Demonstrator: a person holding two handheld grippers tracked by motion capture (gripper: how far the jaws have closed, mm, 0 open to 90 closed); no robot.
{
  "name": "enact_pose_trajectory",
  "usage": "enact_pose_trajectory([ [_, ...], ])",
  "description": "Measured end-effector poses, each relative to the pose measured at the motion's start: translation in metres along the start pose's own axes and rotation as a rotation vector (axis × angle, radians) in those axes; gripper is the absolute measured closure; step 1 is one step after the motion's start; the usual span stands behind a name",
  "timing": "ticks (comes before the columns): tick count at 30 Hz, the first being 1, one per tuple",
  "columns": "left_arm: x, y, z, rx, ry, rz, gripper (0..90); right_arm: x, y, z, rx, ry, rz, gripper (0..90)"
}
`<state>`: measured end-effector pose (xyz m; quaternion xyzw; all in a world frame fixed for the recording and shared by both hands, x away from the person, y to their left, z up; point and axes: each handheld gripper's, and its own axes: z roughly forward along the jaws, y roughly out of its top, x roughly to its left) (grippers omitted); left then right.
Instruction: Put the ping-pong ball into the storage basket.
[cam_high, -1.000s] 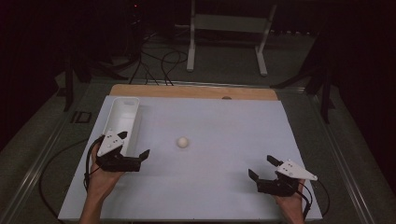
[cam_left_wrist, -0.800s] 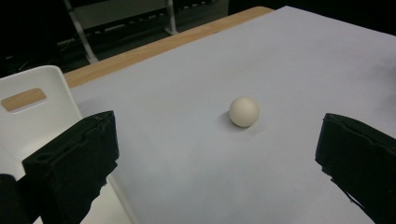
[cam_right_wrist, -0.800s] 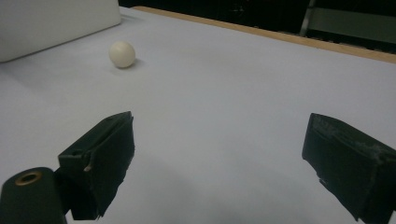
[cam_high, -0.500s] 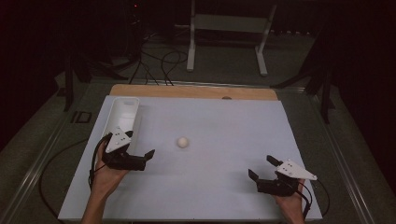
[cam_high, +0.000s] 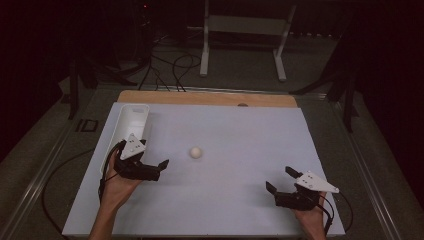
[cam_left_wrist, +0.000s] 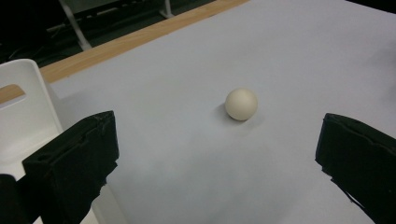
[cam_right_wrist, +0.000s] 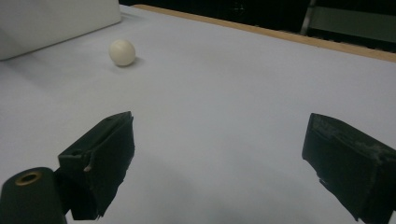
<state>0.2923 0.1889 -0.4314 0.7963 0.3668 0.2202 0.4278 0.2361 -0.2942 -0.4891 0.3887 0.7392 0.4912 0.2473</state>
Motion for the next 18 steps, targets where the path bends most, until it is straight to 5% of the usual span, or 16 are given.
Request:
enact_pose_trajectory([
  [18, -0.004, 0.007, 0.011, 0.015, -0.020, 0.003, 0.0, 0.000, 0.000, 0.000, 0.001, 0.003, -0.003, 8.8],
])
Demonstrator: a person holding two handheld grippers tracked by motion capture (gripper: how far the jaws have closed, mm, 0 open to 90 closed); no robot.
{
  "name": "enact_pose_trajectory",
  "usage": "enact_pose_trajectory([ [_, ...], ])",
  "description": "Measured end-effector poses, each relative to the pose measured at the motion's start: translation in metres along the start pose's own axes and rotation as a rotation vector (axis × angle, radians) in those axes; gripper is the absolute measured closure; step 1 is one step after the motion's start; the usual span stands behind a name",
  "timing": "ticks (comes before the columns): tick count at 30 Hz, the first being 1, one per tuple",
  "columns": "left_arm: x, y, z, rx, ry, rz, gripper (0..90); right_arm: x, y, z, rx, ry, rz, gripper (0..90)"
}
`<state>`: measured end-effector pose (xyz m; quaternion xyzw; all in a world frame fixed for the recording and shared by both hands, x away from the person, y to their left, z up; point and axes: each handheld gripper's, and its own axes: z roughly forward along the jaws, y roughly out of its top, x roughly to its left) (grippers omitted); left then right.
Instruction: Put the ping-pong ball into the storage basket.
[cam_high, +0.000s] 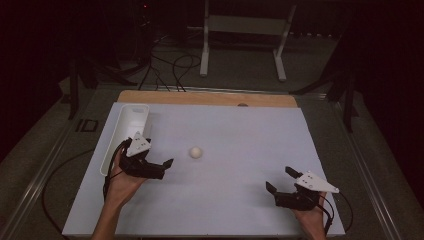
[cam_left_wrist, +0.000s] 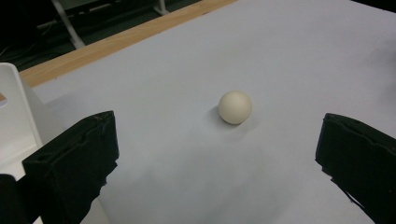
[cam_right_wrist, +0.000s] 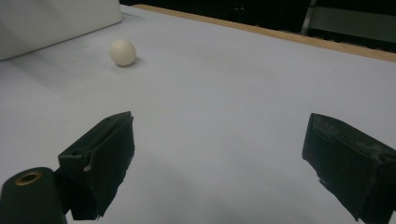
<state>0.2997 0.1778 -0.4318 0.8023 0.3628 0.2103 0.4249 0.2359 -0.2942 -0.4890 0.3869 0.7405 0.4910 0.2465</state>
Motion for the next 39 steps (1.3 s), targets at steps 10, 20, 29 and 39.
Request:
enact_pose_trajectory([
  [10, -0.001, 0.005, 0.005, 0.019, 0.000, 0.007, 0.0, 0.000, 0.000, 0.000, 0.002, -0.001, 0.001, 8.8],
  [20, -0.004, 0.008, 0.013, 0.048, -0.005, 0.015, 0.0, -0.001, 0.000, 0.000, 0.002, -0.002, 0.001, 8.8],
  [29, -0.005, 0.010, 0.022, 0.077, -0.010, 0.011, 0.0, 0.000, 0.000, 0.000, 0.005, -0.002, 0.005, 8.8],
  [39, -0.007, 0.015, 0.029, 0.106, -0.018, 0.023, 0.0, 0.000, 0.000, 0.001, 0.006, 0.000, 0.006, 8.8],
])
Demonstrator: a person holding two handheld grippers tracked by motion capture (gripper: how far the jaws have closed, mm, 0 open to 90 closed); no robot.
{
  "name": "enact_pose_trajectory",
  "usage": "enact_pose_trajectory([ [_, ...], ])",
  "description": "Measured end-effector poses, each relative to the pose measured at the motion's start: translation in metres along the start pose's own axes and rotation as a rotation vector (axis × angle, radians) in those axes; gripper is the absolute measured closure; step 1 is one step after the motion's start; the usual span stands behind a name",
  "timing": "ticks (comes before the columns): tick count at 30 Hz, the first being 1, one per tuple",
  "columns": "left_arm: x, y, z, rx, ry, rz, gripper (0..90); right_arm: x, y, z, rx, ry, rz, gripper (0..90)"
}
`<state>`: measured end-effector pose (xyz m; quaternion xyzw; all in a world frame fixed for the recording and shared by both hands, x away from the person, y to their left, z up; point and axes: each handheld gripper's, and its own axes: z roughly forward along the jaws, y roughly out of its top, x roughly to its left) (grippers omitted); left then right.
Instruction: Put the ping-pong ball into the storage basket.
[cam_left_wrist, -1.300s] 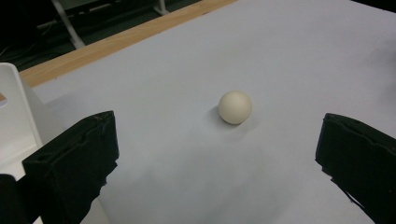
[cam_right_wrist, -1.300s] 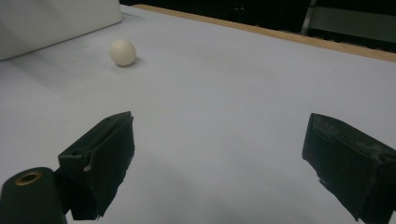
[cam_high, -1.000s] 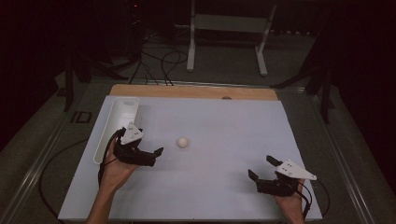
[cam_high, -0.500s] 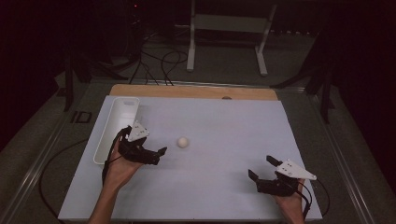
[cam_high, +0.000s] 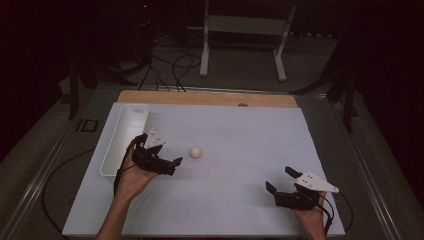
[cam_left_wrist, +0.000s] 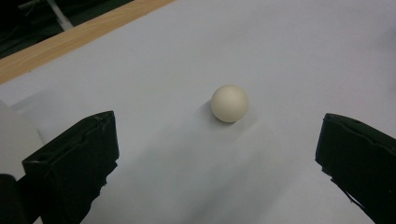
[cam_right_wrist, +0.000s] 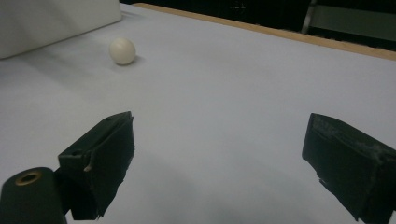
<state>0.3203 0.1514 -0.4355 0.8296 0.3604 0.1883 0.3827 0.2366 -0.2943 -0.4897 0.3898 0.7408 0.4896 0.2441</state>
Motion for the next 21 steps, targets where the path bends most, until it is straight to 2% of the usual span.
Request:
enact_pose_trajectory([
  [12, -0.002, 0.008, 0.007, 0.038, -0.011, 0.017, 0.0, -0.001, 0.000, 0.000, -0.001, -0.001, -0.002, 8.8],
  [21, -0.001, 0.010, 0.011, 0.066, -0.019, 0.011, 0.0, 0.000, 0.000, 0.000, 0.001, 0.001, -0.004, 8.8],
])
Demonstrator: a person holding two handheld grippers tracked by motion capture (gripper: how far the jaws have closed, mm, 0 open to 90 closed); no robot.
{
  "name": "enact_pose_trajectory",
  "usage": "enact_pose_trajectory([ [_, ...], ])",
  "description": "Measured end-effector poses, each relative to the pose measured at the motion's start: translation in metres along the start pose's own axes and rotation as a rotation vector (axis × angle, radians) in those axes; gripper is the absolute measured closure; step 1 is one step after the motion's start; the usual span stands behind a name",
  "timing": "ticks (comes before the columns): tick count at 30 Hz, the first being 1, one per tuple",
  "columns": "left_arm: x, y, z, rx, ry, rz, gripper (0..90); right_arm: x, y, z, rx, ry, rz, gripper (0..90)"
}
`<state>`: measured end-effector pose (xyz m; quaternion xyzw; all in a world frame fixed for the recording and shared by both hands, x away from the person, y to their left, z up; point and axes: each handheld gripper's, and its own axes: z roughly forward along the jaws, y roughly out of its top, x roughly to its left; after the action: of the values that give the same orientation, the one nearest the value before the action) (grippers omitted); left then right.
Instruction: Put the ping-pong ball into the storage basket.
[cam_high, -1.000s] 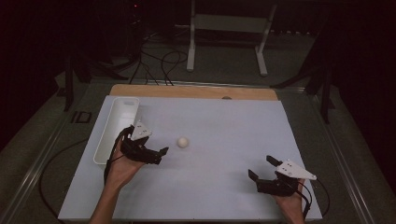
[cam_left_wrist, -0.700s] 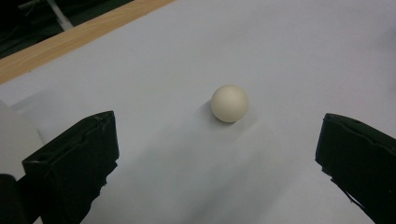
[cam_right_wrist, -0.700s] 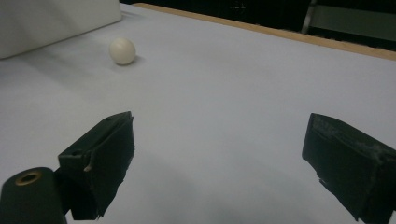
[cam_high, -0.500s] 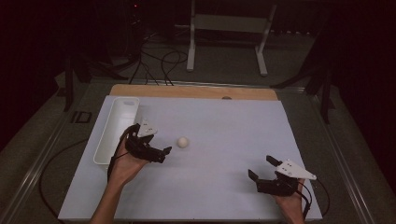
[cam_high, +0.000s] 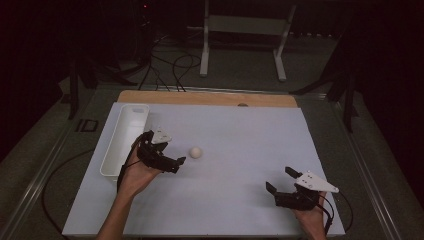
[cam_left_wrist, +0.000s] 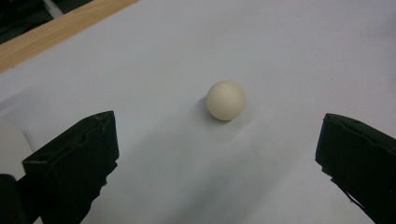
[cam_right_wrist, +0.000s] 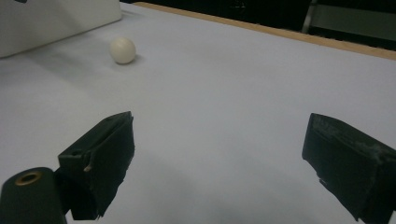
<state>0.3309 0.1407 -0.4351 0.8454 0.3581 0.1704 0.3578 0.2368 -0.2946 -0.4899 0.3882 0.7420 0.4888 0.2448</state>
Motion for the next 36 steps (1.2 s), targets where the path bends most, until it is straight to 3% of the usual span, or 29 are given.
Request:
enact_pose_trajectory([
  [36, 0.000, 0.010, 0.019, 0.044, 0.006, 0.000, 0.0, -0.001, 0.000, 0.000, 0.000, 0.000, 0.001, 8.7],
])
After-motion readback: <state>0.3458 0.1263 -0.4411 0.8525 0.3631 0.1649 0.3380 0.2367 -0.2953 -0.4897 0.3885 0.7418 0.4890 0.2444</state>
